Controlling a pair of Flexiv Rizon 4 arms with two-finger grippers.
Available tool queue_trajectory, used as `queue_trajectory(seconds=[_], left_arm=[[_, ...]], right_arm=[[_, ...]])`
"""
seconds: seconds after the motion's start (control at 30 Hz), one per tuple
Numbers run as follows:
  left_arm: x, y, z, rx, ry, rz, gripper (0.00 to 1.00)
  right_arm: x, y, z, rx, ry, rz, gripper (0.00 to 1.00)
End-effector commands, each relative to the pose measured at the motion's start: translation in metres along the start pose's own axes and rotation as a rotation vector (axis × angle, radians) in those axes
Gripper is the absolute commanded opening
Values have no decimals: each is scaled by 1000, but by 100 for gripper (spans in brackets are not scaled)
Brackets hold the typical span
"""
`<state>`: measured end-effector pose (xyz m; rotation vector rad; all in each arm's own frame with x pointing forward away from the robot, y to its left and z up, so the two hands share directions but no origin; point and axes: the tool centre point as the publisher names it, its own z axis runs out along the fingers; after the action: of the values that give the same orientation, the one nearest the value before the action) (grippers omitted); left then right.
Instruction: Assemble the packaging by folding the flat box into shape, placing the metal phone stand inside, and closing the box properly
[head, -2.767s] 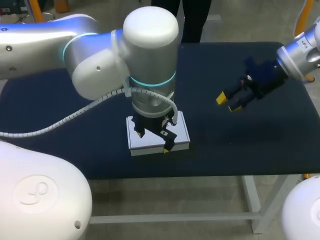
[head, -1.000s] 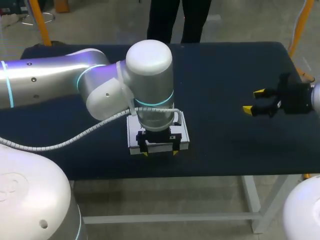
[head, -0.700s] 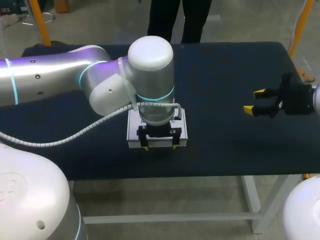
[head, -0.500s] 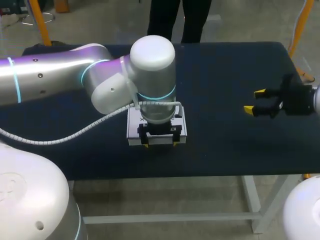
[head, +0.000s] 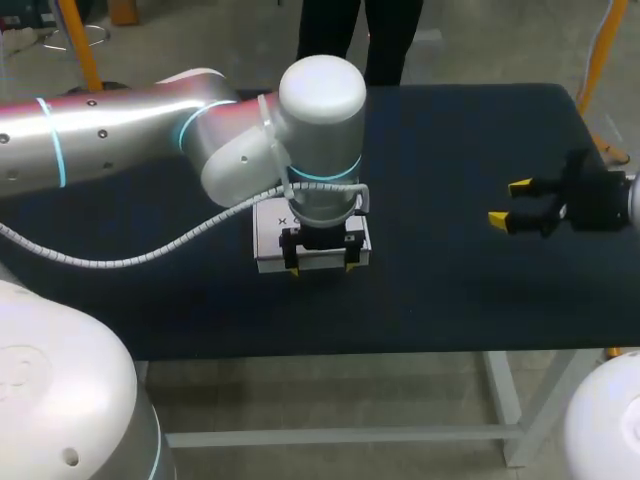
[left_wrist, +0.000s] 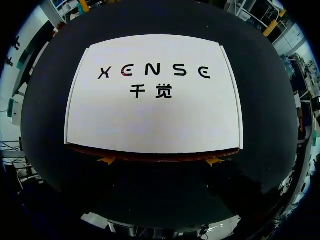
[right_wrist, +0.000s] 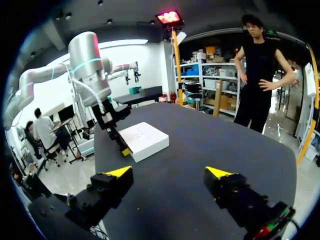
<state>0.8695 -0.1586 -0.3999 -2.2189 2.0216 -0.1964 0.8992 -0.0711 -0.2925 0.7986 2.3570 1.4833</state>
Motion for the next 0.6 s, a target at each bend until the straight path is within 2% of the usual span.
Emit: queue_trajectory(seconds=[0.03,0.3,0.6], left_arm=[[5,-19,7,-26,-12,1,100],[2,-52,9,-24,-5,3,100],[-1,-100,13,-36,-36,0,100]], right_arm=[[0,-1,-1,-6,3,-1,100],[0,-1,-1,-6,3,-1,100],[0,-1,-1,-6,3,-1,100]])
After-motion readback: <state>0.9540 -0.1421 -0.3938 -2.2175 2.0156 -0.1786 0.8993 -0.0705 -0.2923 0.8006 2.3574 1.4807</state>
